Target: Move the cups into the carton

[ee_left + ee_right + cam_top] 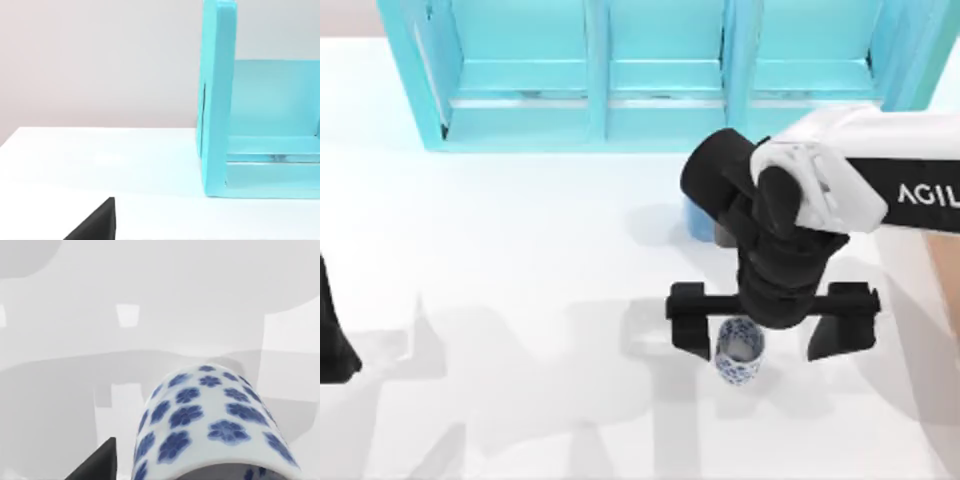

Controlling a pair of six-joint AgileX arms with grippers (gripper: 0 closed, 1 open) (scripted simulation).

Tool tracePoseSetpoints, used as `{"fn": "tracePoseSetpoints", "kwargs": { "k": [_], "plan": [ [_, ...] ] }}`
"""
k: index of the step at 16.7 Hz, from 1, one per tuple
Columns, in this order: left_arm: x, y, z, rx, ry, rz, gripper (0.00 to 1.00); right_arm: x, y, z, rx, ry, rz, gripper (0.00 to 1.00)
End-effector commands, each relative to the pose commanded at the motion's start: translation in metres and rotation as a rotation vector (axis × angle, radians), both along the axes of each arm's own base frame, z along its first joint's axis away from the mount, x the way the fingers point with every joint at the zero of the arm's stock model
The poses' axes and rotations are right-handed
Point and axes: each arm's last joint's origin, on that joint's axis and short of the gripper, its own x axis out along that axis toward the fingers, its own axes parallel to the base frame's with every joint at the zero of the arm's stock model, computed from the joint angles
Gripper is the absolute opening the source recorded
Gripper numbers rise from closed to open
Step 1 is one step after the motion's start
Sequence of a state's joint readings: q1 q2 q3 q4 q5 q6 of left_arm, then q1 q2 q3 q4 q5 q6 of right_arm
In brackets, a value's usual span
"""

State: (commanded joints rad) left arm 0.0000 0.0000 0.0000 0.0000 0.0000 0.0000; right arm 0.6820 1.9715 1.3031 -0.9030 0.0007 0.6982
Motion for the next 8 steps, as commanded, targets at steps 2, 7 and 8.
{"fn": "tracePoseSetpoints", "kwargs": {
  "k": [2,7,8],
  "plan": [
    [0.0,0.0,0.0,0.0,0.0,0.0,1.0,0.0,0.0,0.0,0.0,0.0,0.0,0.77],
    [0.0,0.0,0.0,0.0,0.0,0.0,1.0,0.0,0.0,0.0,0.0,0.0,0.0,0.4],
    [0.0,0.0,0.0,0.0,0.0,0.0,1.0,0.0,0.0,0.0,0.0,0.0,0.0,0.32]
  ]
}}
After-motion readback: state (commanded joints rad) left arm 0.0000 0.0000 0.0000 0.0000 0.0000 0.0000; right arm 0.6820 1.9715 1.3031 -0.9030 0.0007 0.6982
